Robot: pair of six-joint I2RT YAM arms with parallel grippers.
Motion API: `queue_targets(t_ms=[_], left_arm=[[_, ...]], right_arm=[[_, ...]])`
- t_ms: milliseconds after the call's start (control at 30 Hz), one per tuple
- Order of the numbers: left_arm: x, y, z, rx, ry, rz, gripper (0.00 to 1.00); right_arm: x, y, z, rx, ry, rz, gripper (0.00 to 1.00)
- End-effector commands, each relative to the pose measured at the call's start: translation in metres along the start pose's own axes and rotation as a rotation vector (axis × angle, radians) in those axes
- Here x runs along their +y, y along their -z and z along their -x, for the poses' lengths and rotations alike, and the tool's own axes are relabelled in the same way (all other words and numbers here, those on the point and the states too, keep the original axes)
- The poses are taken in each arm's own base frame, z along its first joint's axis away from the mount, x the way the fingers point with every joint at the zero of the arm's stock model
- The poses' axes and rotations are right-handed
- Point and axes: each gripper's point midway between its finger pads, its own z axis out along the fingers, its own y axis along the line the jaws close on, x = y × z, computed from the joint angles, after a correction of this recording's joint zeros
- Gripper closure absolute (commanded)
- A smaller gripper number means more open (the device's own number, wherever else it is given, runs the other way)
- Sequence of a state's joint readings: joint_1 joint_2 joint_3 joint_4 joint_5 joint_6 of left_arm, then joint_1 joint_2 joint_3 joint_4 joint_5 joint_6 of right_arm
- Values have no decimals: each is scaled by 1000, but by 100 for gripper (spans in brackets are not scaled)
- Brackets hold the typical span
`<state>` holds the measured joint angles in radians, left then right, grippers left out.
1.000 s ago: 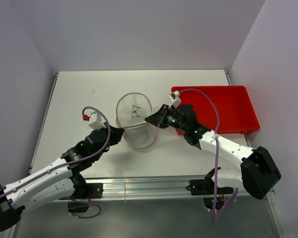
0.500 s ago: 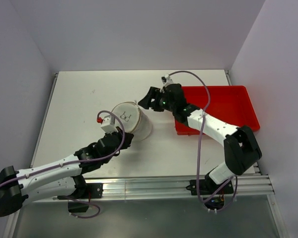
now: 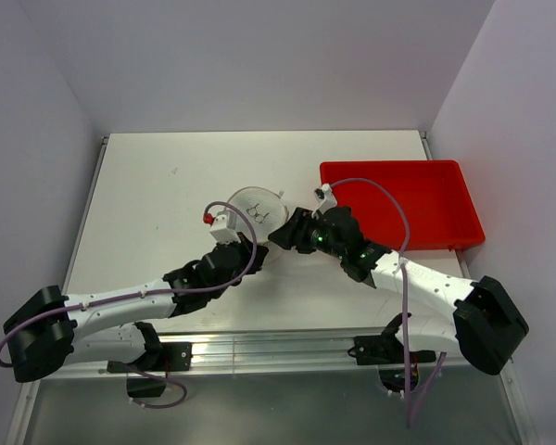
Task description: Place the bra in the laundry bag and zip it closed
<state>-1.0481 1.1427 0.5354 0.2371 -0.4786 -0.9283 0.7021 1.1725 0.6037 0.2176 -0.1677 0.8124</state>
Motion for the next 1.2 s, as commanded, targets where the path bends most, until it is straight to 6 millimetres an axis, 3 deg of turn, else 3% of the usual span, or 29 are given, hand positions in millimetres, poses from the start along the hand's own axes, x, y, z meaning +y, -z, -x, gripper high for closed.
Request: queue_targets(t_ms=[0,33,100,133,167,267,400,467,600,633,700,767,800,900,933,967,1033,1067,1100,1133,1167], left_arm=[[-32,0,18,-41,26,-91,100],[-32,0,19,-42,22,-92,100],[-33,0,18,-41,19,-98,100],[-32,0,17,-40,18,-96,100],[-31,0,17,-39,17,-95,100],[-22,2,15,-45,3,-79,100],[12,12,27,-92,-38,15,100],[52,16,30,-108,-75,142,100],[105,38,45,-145,-67,287,100],[106,47,55,-181,-48,288,100],[117,62,70,-234,-36,333,100],[113,67,76,-249,-33,319,100],[106,67,79,-257,-24,288,100],[85,56,65,-190,5,185,100],[75,52,65,-193,24,149,100],[68,50,59,-173,25,127,100],[53,44,59,-186,42,95,100],[45,43,55,-179,36,78,100],[40,40,57,-185,35,80,100],[36,39,57,-184,33,75,100],[32,35,55,-181,35,65,100]], right_arm=[[25,-9,16,-53,-42,85,37],[24,-11,13,-47,-52,93,39],[24,-17,12,-44,-74,104,52],[24,-19,12,-42,-79,104,62],[22,-21,15,-51,-86,94,81],[13,-23,24,-84,-79,64,100],[-8,-24,47,-117,-49,10,100],[-19,-22,68,-153,-14,-16,100],[-31,-34,93,-134,21,-20,100],[-17,-37,104,-125,41,26,100],[-8,-52,115,-94,88,54,100],[-16,-69,113,-46,86,30,100],[-6,-74,123,-53,96,51,100],[-3,-81,119,-24,98,39,100],[-1,-81,116,-21,102,35,98],[-4,-79,117,-37,94,10,81],[-6,-68,108,-36,80,-14,59],[4,-57,110,-65,78,-7,44],[-7,-52,93,-50,66,-28,38],[-5,-45,86,-58,44,-22,34],[16,-34,83,-91,54,34,34]])
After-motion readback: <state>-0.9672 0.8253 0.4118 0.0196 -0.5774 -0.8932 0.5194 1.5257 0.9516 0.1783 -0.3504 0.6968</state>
